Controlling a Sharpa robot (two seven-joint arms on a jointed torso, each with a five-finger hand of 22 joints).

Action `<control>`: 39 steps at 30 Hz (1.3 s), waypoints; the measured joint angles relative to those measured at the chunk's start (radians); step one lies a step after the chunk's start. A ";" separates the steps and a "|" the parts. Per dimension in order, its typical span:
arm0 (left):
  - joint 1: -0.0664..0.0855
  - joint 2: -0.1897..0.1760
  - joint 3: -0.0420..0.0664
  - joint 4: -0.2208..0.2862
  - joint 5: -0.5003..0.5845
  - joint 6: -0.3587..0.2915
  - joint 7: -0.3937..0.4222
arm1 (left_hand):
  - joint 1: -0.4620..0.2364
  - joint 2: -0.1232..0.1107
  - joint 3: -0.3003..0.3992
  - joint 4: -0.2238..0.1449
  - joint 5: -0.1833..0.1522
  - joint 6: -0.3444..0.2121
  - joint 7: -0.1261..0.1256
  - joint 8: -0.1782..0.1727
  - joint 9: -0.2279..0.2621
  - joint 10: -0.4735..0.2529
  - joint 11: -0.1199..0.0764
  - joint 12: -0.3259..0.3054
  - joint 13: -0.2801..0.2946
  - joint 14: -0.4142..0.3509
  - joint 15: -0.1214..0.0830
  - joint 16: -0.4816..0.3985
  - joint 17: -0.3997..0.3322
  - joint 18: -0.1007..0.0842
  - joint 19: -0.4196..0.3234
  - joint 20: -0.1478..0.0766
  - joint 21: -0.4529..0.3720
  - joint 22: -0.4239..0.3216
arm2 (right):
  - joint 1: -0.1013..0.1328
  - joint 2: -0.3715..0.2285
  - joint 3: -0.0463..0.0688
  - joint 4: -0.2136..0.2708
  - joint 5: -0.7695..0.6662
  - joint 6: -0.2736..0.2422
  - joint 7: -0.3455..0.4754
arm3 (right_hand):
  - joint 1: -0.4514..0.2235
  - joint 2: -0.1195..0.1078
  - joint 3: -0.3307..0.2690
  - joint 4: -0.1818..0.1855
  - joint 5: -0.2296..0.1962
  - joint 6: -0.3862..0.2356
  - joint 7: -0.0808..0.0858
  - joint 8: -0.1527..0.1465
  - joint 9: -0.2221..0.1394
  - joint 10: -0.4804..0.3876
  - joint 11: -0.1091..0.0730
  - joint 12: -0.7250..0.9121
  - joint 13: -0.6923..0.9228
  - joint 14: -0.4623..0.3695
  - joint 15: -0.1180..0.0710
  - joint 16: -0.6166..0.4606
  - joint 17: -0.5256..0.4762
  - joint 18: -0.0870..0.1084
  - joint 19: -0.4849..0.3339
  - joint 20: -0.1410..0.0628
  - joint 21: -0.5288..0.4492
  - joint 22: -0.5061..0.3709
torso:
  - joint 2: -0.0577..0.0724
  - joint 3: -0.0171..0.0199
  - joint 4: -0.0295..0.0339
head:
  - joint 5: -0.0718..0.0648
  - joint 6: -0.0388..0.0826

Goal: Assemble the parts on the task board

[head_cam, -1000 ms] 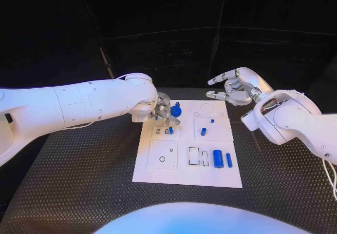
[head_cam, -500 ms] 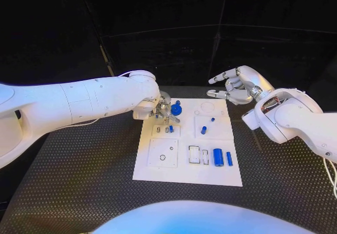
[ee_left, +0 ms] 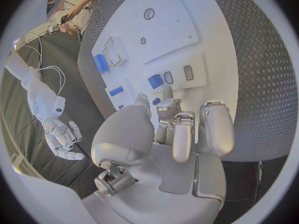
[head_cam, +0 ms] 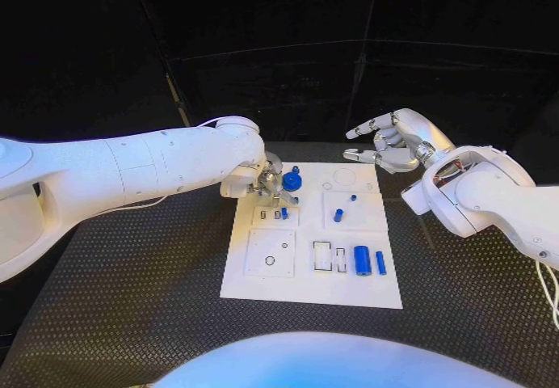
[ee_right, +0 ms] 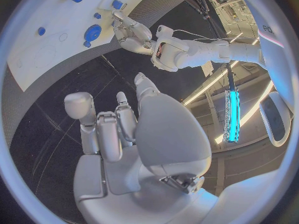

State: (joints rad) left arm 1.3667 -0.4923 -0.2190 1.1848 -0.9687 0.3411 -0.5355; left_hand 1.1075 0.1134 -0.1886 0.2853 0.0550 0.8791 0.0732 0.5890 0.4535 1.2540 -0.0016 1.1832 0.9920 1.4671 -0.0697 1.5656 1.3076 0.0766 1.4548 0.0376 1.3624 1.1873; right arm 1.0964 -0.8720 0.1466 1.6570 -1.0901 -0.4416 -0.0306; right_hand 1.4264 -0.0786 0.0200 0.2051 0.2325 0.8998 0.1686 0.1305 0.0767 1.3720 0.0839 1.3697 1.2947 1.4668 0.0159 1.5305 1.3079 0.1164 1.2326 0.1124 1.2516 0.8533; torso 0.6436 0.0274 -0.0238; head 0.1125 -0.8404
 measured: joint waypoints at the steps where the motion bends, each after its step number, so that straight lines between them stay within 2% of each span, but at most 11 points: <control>1: -0.001 0.001 0.000 -0.002 0.000 0.002 0.000 | 0.000 0.000 0.000 0.000 0.000 0.000 0.000 0.000 0.000 0.000 0.000 0.000 0.000 0.000 0.000 0.000 0.000 0.000 0.000 0.000 0.000 0.000 | 0.000 0.000 0.000 0.000 0.000 0.000 0.000 | 0.000 0.000 0.000 0.000 0.000 0.000 0.000 0.000 0.000 0.000 0.000 0.000 0.000 0.000 0.000 0.000 0.000 0.000 0.000 0.000 0.000 0.000 | 0.000 0.0000 0.0000 | 0.000 0.000; 12: -0.011 0.015 0.000 -0.013 0.002 0.026 -0.002 | 0.004 0.004 -0.003 -0.003 0.000 0.000 0.000 0.000 0.002 0.000 0.000 0.000 -0.001 0.000 0.000 0.000 0.000 0.000 0.000 0.000 0.000 0.002 | 0.000 0.002 0.000 -0.005 0.000 0.004 -0.002 | -0.003 0.003 0.000 0.000 0.005 0.000 0.000 0.000 -0.001 0.000 0.000 0.000 0.000 0.000 0.000 0.000 0.000 0.000 -0.003 0.004 -0.004 -0.003 | 0.000 -0.0003 0.0007 | 0.002 -0.002; 17: -0.013 0.018 0.000 -0.015 0.002 0.034 -0.002 | 0.013 0.013 -0.003 -0.003 0.000 0.000 0.000 0.000 0.005 0.000 0.000 0.000 -0.003 0.000 0.000 0.000 0.000 0.000 0.000 0.000 0.000 0.002 | 0.000 0.003 0.000 -0.006 0.000 0.005 -0.003 | -0.005 0.004 0.000 0.000 0.005 0.000 0.000 0.000 -0.001 0.000 0.000 0.000 0.000 0.000 0.000 0.000 0.000 0.000 -0.003 0.004 -0.005 -0.003 | 0.000 -0.0002 0.0007 | 0.002 -0.003; 30: -0.018 0.029 0.000 -0.022 0.003 0.047 -0.003 | 0.030 0.020 0.002 -0.024 0.000 0.000 0.000 0.000 0.011 0.000 0.000 -0.006 -0.008 0.000 0.000 0.000 0.000 0.000 0.000 0.000 0.000 0.001 | 0.000 0.005 0.000 -0.011 0.001 0.009 -0.004 | -0.004 0.004 -0.002 0.002 0.005 0.000 0.000 0.000 -0.001 0.000 0.000 0.000 0.000 0.000 0.000 0.000 0.000 0.000 -0.003 0.004 -0.005 -0.003 | 0.001 0.0005 -0.0002 | 0.001 -0.007; 36: -0.020 0.031 0.000 -0.023 0.003 0.047 -0.003 | 0.059 0.040 0.021 -0.043 0.000 0.000 0.000 0.000 0.017 0.000 0.000 -0.006 -0.010 0.000 0.000 0.000 0.000 0.000 0.000 0.000 0.000 0.001 | 0.000 0.005 0.000 -0.013 0.002 0.011 -0.005 | -0.004 0.004 -0.002 0.002 0.009 0.000 0.000 0.003 -0.001 0.000 0.000 0.000 -0.002 0.000 0.000 -0.004 0.000 0.000 -0.006 0.001 -0.005 -0.006 | 0.001 0.0001 -0.0002 | 0.001 -0.009; 39: -0.021 0.031 0.000 -0.023 0.006 0.047 -0.003 | 0.094 0.053 0.046 -0.068 0.000 -0.004 0.003 0.000 0.020 -0.003 0.004 -0.009 -0.015 0.000 0.000 0.000 0.000 0.000 0.000 0.000 0.000 -0.006 | 0.000 0.006 0.000 -0.013 0.002 0.012 -0.005 | -0.004 0.004 -0.002 0.002 0.009 0.000 0.000 0.005 -0.001 -0.003 -0.003 -0.005 -0.006 0.000 0.000 -0.004 0.000 0.000 -0.007 0.000 -0.005 -0.010 | 0.002 -0.0001 -0.0002 | 0.001 -0.010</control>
State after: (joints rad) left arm 1.3455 -0.4608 -0.2188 1.1618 -0.9627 0.3885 -0.5384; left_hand 1.2017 0.1668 -0.1431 0.2176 0.0550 0.8752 0.0764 0.5890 0.4737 1.2505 0.0019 1.1738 0.9768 1.4670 -0.0696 1.5654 1.3075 0.0767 1.4548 0.0377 1.3623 1.1813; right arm 1.0963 -0.8663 0.1464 1.6439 -1.0881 -0.4295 -0.0361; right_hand 1.4222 -0.0744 0.0180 0.2071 0.2419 0.8998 0.1687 0.1355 0.0755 1.3692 0.0811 1.3648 1.2890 1.4668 0.0159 1.5267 1.3075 0.1163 1.2255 0.1123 1.2466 0.8435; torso 0.6451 0.0273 -0.0240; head 0.1136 -0.8502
